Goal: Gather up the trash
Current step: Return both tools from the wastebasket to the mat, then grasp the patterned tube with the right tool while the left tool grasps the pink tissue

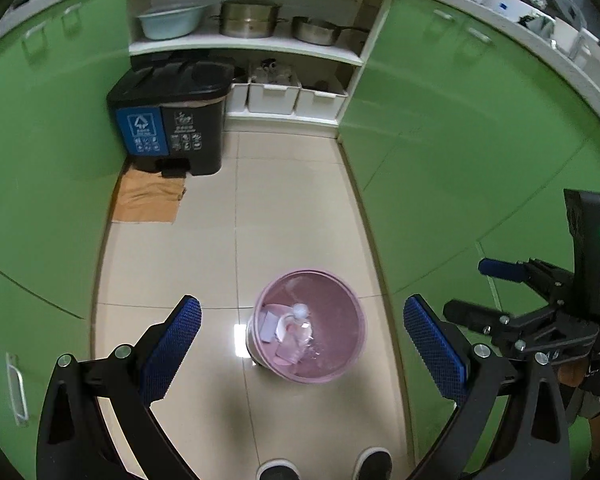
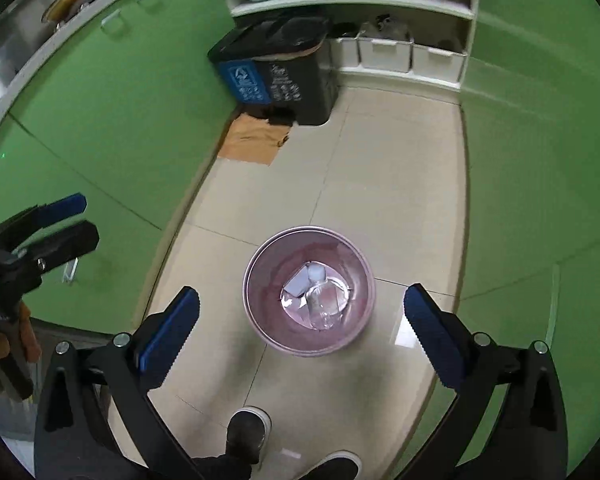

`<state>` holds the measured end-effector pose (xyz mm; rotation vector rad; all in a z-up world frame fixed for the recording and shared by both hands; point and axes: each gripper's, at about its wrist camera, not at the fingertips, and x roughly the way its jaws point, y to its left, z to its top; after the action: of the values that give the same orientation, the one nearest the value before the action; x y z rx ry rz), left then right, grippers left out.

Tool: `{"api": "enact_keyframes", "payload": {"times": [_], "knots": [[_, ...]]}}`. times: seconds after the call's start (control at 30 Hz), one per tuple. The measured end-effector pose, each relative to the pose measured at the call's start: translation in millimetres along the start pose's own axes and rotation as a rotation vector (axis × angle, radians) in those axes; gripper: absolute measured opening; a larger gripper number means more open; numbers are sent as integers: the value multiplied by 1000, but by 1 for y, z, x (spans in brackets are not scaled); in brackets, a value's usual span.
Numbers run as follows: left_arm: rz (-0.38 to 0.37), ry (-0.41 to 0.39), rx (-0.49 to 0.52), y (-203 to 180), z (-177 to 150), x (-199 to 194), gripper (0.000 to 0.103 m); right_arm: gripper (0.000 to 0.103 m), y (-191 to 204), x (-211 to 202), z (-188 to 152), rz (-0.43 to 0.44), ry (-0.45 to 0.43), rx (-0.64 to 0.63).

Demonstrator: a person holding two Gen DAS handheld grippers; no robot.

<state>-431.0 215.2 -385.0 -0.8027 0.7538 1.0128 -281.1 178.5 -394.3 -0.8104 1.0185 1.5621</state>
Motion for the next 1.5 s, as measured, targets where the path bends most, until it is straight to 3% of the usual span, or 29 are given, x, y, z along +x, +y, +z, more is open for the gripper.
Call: {"api": "enact_keyframes", "payload": {"times": [0.1,0.4,0.53,0.8,1.1,1.27,1.5], "knots": [[-8,6,20,-23,12,-36,97,100,0,-47,4,-13,-19,30],[-62,29,134,-119,72,-193,97,100,4,-261,16,-69,-66,140],[-82,23,201,-160,95,-244,97,100,-8,-348,8,-123,-106,200],[-176,-4,352,-252,112,-282,97,100,-64,-469,-54,-271,-220,388],[-329,-1,555,-390,95,-283,97,100,-144,-546,-159,-403,-275,596],[-380,29,644,-454,78,-271,97,100,-175,-559,-197,-438,-264,683],[-411,83,738,-504,67,-246,97,100,-200,-551,-224,-441,-232,778]]}}
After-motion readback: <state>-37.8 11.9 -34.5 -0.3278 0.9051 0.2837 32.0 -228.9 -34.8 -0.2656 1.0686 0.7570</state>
